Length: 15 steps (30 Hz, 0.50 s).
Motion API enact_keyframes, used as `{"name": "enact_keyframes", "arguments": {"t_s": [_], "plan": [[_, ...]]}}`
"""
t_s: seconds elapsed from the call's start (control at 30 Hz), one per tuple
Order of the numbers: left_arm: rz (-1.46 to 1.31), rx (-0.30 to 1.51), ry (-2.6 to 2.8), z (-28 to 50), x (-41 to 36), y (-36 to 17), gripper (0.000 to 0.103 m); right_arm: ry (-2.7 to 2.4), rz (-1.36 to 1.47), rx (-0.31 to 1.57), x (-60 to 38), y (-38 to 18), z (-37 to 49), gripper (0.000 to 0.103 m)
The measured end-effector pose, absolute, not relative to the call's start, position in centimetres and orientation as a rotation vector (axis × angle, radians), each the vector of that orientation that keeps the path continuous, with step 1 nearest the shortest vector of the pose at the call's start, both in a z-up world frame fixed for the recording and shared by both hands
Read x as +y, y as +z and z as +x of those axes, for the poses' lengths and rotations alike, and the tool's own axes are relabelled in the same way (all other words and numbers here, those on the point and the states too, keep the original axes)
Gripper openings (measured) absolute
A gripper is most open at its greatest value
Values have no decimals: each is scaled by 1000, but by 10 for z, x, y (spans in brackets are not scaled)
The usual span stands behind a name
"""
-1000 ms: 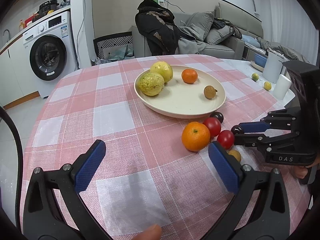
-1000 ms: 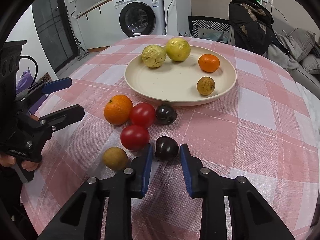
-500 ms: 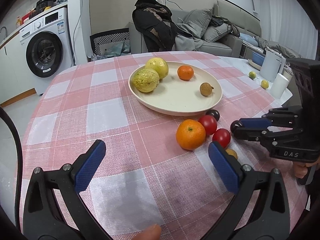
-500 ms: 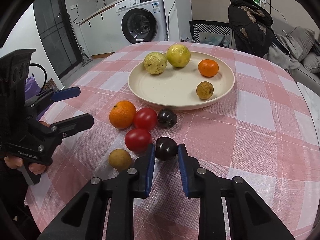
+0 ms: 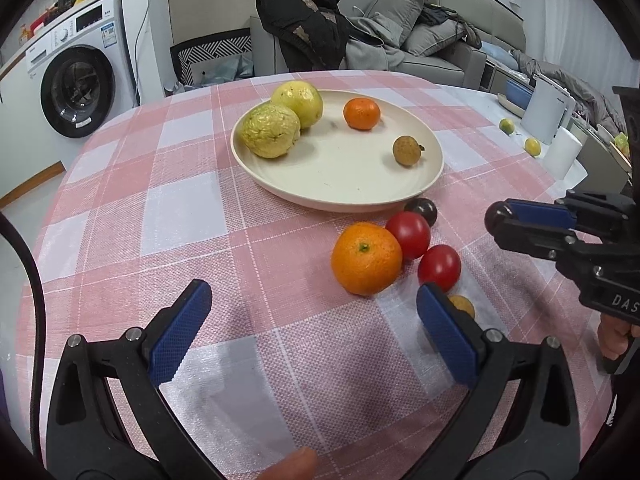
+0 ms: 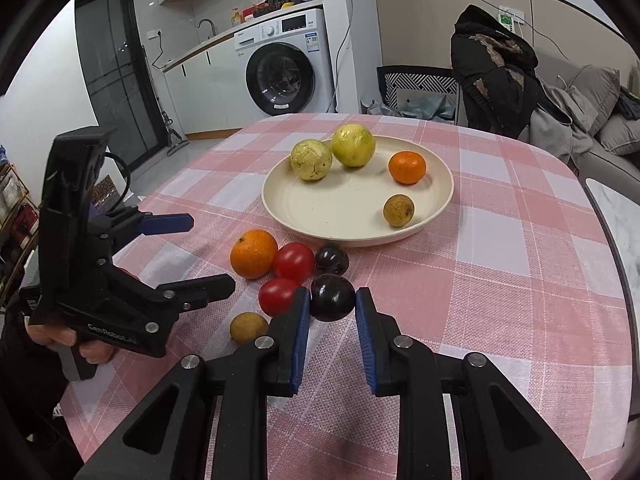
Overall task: Organize fruits
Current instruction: 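Lower the left tool onto the mandarin orange and close its fingers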
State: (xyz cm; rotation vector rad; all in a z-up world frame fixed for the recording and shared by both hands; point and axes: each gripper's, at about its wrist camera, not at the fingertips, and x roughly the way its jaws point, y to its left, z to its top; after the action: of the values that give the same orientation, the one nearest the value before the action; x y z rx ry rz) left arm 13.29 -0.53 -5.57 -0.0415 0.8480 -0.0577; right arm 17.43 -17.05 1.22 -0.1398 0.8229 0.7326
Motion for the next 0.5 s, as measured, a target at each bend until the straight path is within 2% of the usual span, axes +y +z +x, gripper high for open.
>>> {"name": "enact_keyframes", "arguments": {"t_s": [0.13, 0.2, 0.33, 0.5], "plan": [[-79, 871, -90, 143, -5, -59, 96, 729, -127, 823, -173, 12, 176, 24], [-90, 880, -107, 147, -5, -61, 86, 729, -124, 824, -173, 12, 176, 24], [-89, 895, -133, 151, -9, -64, 76, 731, -125, 824, -173, 12, 176, 24], [-82, 897, -164, 152, -15, -65, 56, 730, -126, 830, -173, 10, 177, 24]]}}
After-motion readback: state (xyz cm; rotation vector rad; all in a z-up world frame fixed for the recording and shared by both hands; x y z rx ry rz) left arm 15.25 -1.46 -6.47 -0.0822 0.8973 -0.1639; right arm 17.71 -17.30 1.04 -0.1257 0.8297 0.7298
